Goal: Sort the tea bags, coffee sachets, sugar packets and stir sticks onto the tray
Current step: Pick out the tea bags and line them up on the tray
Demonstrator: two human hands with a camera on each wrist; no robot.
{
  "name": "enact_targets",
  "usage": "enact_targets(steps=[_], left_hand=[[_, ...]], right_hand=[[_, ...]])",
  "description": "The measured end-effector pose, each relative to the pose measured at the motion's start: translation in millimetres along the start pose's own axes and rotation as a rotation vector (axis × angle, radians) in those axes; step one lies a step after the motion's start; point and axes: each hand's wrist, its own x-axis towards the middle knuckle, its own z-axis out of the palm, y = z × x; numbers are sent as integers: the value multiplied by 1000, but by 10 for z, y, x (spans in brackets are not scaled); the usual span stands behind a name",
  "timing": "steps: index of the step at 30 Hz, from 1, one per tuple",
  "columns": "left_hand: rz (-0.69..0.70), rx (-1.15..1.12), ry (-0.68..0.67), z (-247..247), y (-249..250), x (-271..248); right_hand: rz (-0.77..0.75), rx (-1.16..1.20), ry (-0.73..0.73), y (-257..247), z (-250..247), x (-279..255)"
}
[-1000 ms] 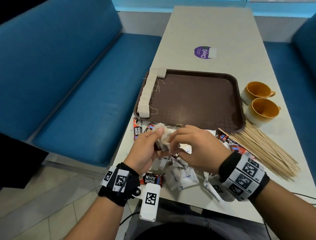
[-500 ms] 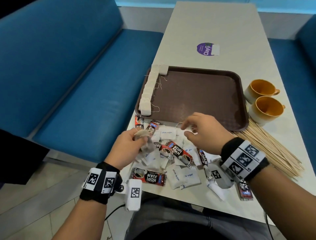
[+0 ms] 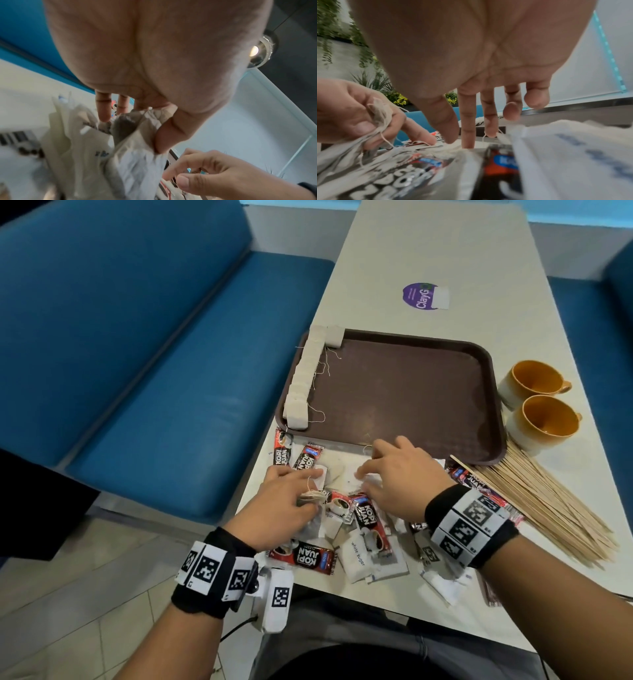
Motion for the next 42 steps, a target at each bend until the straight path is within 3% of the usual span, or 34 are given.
enact_targets(steps=[9, 14, 20, 23, 28, 33, 38, 42], left_hand=[[-19, -66, 135, -27, -12, -34], [-13, -50, 171, -75, -45, -104], [-138, -384, 474, -238, -163, -249], [-189, -435, 550, -317, -245, -265], [-199, -448, 522, -358, -260, -293], [-153, -435, 476, -258, -286, -258], [-150, -757, 412, -145, -138, -188], [-102, -774, 399, -104, 12, -122]], right_hand=[[50, 118, 30, -119, -80, 198], [56, -30, 9, -328, -98, 412], [19, -33, -5, -389, -71, 479], [21, -17, -19, -365, -84, 479], [37, 43, -26, -359, -123, 444], [65, 295, 77, -228, -244, 348], [-25, 471, 189, -118, -500, 150], [-197, 572, 173, -175, -701, -46]])
